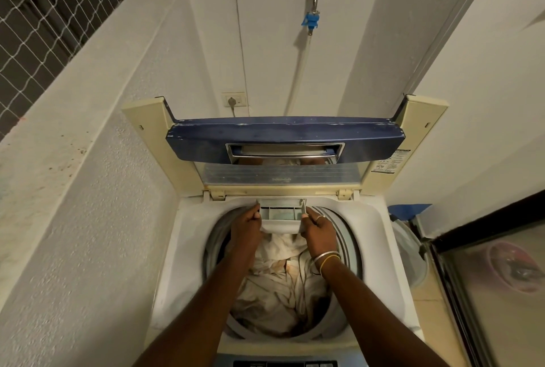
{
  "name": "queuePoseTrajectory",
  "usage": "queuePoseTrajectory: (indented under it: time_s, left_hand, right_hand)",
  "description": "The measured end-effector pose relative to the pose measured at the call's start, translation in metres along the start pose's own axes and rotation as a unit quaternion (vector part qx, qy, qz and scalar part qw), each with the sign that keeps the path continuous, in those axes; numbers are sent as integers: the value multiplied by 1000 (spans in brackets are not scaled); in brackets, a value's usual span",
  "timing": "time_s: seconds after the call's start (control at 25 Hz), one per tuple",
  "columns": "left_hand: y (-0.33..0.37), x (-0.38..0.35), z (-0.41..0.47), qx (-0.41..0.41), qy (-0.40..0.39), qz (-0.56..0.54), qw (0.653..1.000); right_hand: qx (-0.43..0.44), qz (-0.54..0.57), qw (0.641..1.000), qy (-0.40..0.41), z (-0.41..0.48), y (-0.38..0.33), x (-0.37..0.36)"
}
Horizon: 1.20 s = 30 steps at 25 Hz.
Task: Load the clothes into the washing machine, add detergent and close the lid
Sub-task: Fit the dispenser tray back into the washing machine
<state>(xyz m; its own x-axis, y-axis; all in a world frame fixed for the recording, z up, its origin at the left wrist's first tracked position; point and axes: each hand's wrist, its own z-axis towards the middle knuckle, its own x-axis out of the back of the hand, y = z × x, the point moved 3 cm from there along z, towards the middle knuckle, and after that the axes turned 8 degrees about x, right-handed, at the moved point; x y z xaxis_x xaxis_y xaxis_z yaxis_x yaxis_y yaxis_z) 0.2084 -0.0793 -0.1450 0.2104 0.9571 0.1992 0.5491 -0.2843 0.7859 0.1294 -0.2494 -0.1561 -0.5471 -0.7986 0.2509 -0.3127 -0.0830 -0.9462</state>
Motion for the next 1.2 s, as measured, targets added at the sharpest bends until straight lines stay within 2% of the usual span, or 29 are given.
queuePoseTrajectory:
  time_s: [0.44, 0.72, 0.92, 1.0, 1.2]
  left_hand:
    - [-8, 0, 3, 13, 30, -67, 997]
    - [-13, -1, -5, -6, 15, -122, 992]
    - [-9, -2, 0, 10, 7, -86, 996]
    - [-4, -2, 0, 0, 0, -65, 998]
    - [-6, -2, -1, 6, -5, -85, 996]
  right_hand:
    - [29, -37, 999, -16, -1, -13, 1]
    - [10, 12, 1000, -24, -3, -14, 5]
    - [27, -16, 999, -35, 5, -22, 3]
    - [28, -21, 999, -16, 6, -30, 4]
    - [39, -3, 999, -2, 7, -26, 4]
